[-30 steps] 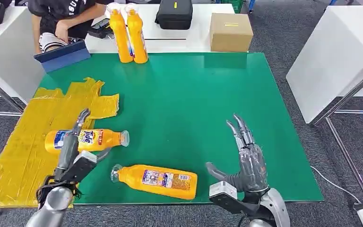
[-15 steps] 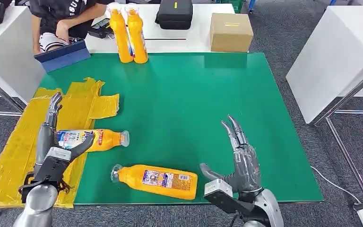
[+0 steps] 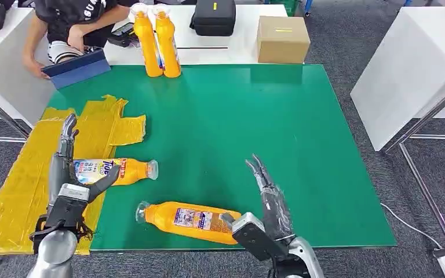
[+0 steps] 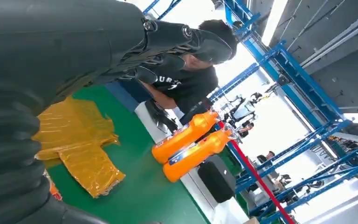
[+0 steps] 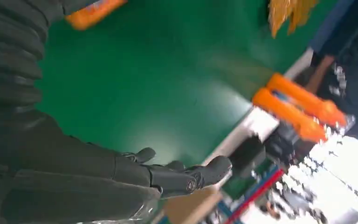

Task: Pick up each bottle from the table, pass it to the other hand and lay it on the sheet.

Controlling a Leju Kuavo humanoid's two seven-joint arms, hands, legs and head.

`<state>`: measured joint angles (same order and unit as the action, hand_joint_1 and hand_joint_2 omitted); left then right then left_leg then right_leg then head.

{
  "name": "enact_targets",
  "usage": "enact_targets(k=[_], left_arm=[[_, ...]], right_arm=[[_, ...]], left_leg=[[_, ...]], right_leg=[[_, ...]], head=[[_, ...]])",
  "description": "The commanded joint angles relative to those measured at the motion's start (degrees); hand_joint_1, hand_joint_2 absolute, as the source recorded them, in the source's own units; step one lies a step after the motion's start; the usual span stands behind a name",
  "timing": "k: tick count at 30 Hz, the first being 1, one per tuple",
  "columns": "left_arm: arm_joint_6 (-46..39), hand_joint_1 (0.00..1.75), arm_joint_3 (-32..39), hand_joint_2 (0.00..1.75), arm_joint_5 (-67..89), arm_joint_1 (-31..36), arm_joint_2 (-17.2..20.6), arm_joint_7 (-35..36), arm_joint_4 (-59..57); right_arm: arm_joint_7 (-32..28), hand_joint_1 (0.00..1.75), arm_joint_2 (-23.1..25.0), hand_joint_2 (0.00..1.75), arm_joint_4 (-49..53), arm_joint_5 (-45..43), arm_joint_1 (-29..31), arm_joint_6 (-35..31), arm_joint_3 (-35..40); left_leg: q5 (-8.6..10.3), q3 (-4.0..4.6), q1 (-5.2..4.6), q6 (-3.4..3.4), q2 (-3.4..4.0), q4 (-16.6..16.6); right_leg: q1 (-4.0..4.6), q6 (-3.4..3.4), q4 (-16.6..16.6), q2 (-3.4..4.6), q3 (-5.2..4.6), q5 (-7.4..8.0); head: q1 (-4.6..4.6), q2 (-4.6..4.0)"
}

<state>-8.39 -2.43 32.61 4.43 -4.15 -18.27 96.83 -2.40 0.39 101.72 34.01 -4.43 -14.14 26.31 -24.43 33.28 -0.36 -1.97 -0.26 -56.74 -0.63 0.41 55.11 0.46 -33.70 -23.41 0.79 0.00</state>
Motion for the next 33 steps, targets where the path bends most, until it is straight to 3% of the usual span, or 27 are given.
enact_targets(k=[1,20,33], left_arm=[[-0.37,0.0,-2.09,1.75,0.61,1.98,0.15,1.18,-1.77],[-1.59,0.0,-3.07,1.75,1.35,3.09,-0.05,1.23,-3.54],[-0.92,0.0,-3.76,1.75,1.17,4.25,-0.47,1.9,-3.77]], right_arm=[[0.44,0.0,0.68,1.75,-8.48,-2.29,3.07,2.1,4.53],[3.53,0.0,0.35,1.75,-13.46,2.59,3.39,3.83,5.21],[11.18,0.0,1.25,1.75,-20.49,21.18,5.76,2.88,6.42]], left_leg=[[-0.04,-0.22,0.04,0.16,-0.04,0.05],[-0.04,-0.2,0.02,0.13,-0.05,0.05],[-0.03,-0.17,0.02,0.1,0.03,0.06]], right_leg=[[0.05,-0.05,-0.07,-0.1,0.25,-0.05],[0.08,-0.04,-0.07,-0.1,0.21,-0.05],[0.08,-0.03,-0.08,-0.01,0.17,-0.02]], head=[[0.0,0.0],[0.0,0.0],[0.0,0.0]])
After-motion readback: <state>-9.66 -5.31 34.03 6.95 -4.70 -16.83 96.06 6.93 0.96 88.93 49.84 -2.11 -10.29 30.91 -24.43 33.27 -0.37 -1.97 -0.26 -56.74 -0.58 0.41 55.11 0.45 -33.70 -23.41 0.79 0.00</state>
